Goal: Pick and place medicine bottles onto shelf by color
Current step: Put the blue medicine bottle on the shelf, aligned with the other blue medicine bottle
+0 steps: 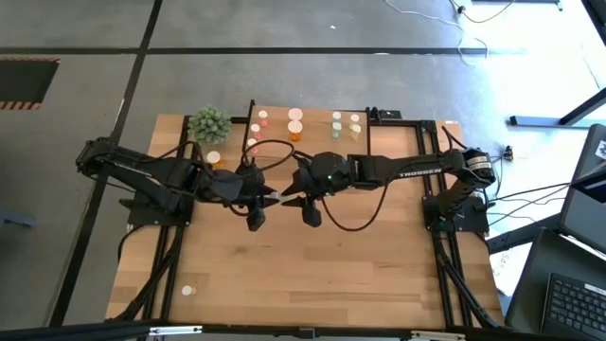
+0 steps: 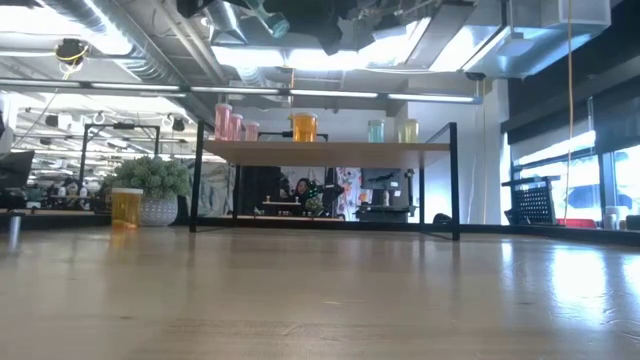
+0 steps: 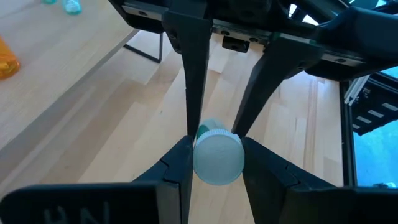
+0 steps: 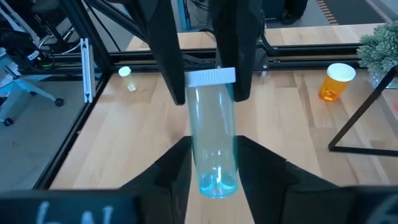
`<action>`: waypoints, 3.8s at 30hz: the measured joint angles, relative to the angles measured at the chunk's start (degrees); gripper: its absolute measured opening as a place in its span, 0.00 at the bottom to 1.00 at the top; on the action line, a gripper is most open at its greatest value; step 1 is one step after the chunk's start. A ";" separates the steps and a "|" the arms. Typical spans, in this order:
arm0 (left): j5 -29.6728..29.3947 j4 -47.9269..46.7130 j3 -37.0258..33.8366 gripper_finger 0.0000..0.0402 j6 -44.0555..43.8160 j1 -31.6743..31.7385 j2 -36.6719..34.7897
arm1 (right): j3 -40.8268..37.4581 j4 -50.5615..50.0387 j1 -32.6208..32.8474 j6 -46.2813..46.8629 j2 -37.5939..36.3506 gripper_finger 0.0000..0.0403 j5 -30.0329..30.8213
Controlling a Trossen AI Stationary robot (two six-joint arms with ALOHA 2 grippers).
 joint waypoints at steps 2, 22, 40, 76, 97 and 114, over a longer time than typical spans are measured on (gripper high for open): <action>0.02 0.00 0.00 0.25 0.00 0.00 0.00 | 0.01 -0.02 0.02 -0.03 0.00 0.30 -0.02; 0.11 -0.02 0.00 0.31 0.76 0.00 0.00 | 0.00 -0.04 0.02 -0.02 0.00 0.28 -0.24; 4.68 -0.24 0.00 0.31 0.33 1.97 -0.04 | 0.00 -0.32 0.02 0.00 0.00 0.28 -0.24; 4.50 -0.09 -0.07 0.40 9.94 3.11 -0.88 | 0.00 -0.35 -0.04 0.00 0.00 0.29 0.00; 3.48 -3.48 0.00 0.40 11.41 3.10 -9.93 | 0.00 -1.83 -1.42 0.31 -0.17 0.29 -0.24; 2.51 -6.58 -0.04 0.40 11.31 3.10 -12.71 | 0.02 -10.84 -6.08 -1.09 -9.41 0.29 2.89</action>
